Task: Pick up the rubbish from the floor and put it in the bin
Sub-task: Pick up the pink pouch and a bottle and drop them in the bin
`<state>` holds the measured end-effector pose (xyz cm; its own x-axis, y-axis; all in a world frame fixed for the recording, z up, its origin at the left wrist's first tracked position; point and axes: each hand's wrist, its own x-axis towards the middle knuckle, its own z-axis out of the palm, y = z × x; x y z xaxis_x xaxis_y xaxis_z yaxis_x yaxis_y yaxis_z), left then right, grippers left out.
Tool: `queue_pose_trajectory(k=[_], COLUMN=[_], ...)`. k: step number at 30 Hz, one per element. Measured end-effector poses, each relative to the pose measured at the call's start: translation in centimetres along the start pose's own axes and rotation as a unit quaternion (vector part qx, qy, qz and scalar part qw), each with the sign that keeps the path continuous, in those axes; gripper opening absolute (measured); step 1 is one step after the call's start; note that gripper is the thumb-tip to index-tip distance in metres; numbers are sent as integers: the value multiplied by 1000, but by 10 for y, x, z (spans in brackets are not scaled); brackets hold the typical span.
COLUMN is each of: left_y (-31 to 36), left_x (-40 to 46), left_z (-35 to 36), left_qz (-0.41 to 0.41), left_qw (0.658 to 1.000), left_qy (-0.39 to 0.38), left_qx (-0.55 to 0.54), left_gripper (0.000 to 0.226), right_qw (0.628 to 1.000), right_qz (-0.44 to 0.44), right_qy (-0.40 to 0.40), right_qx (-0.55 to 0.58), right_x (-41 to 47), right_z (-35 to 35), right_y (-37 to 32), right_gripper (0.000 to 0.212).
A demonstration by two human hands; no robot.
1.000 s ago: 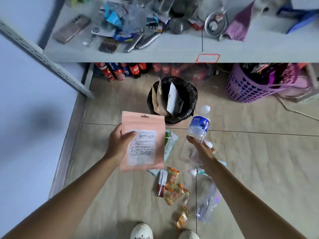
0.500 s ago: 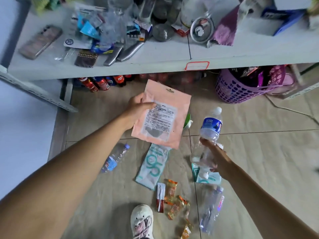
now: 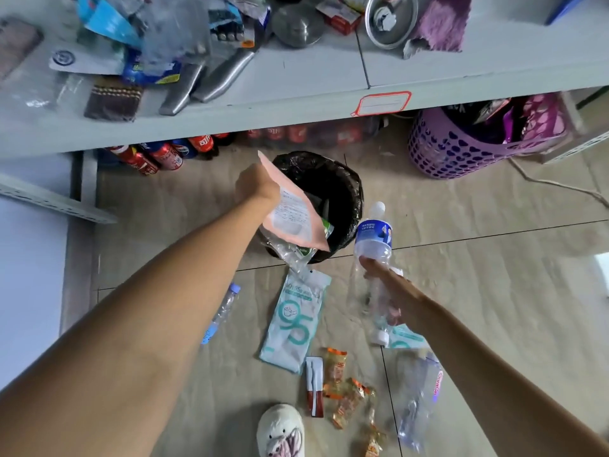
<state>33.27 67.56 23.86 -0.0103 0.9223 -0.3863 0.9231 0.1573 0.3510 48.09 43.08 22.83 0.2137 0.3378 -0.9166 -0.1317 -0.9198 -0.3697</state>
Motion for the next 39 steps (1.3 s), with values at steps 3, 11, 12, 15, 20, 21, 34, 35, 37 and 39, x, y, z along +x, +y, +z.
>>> queue_pose_trajectory(k=[3,11,12,15,20,21,34,35,37,39], left_y=[15,-31,-38,-57,-74,-75,-65,-66,-71,-78], left_x=[9,2,3,1,-7,-8,-33,-33,-32,-31], left_z=[4,19,15,4,-8,-11,-27,-26,-24,-23], left_qz=[9,63,81,108,131,127,98,76,5,-58], left_qw=[1000,994,991,981,981,982,981,981,974,962], left_qy=[-7,-5,10,42,39,38,6,3,-15,-36], left_qx=[18,-88,-109,-156,-138,-138,-167,-178,-225,-265], left_gripper=[29,40,35,25,24,25,24,24,24,23], right_qw=[996,964,963,970,979,980,988,991,993,990], right_qz=[56,148,142,129,155,161,-79,-66,-59,-64], right_qy=[-61,-221,-227,-207,-133,-118,118,108,98,117], right_qx=[-36,29,27,7,5,-2,-53,-38,-36,-48], right_x=[8,26,29,32,24,24,6,6,15,23], right_z=[-1,4,7,13,21,21,39,46,58,71], right_y=[-28,-98,-106,-130,-146,-144,-135,-140,-145,-150], right_gripper=[75,80,85,109,118,116,83,76,76,82])
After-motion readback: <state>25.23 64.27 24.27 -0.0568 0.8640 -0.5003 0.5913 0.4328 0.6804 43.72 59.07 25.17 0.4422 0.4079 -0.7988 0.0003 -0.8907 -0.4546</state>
